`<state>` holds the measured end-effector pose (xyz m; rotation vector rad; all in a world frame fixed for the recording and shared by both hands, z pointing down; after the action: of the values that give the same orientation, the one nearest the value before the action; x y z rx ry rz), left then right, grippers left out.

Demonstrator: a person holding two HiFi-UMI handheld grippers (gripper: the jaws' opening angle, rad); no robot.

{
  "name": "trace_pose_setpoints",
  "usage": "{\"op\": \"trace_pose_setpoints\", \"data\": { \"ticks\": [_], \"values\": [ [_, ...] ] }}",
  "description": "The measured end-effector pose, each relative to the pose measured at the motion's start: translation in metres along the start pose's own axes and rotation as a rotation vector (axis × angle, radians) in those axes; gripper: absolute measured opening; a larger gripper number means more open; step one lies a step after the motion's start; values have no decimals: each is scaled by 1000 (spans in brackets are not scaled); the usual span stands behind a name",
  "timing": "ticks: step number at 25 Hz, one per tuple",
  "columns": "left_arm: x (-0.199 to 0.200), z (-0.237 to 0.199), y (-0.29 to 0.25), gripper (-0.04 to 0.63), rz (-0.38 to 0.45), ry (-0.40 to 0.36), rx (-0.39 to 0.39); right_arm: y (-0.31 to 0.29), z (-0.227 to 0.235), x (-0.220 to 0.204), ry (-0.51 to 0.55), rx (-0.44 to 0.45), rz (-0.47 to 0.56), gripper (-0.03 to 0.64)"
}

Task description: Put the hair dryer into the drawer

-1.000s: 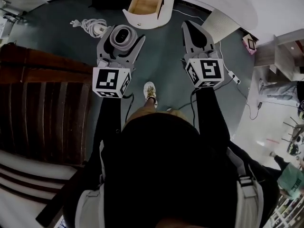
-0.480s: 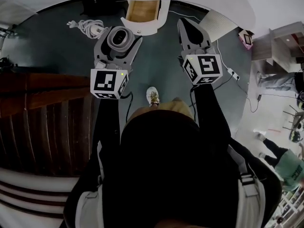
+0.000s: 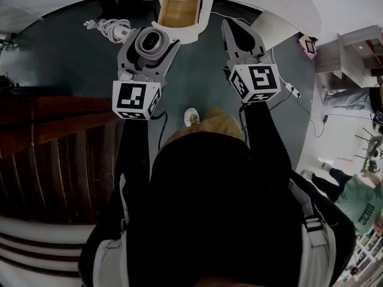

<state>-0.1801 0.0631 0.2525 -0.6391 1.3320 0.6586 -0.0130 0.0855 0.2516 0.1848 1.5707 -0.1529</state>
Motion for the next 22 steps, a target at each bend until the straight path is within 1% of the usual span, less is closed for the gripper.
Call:
{"op": "trace_pose_setpoints", "data": {
  "ticks": [9,12,16,18,22],
  "values": [
    [-4,-8,-23,373,-2,9,-15,-19,8,3,11,-2,-7,26],
    [9,-12,-48,373,-6,-6,-28,-38,26,17,6,3,5,26],
    [17,-20,-84,373,-6,-29,-39,-68,49,24,-4,6,25,26],
    [14,-27,-95,373,-3,-35,-35,-83,54,23,-3,17,34,26],
    [-5,-43,-105,373,-1,-29,-15,-108,51,8,6,47,33,26]
  ]
}}
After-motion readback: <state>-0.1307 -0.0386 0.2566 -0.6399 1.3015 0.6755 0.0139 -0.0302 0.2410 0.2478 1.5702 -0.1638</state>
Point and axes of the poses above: the fingertips, and each gripper's own axes: y backward along the fingers, z to its right, x out of its top, the point moved 2 cm from there along y, backward along the fingers, and after that the axes turned 1 degree about x, right-handed, at the moved point
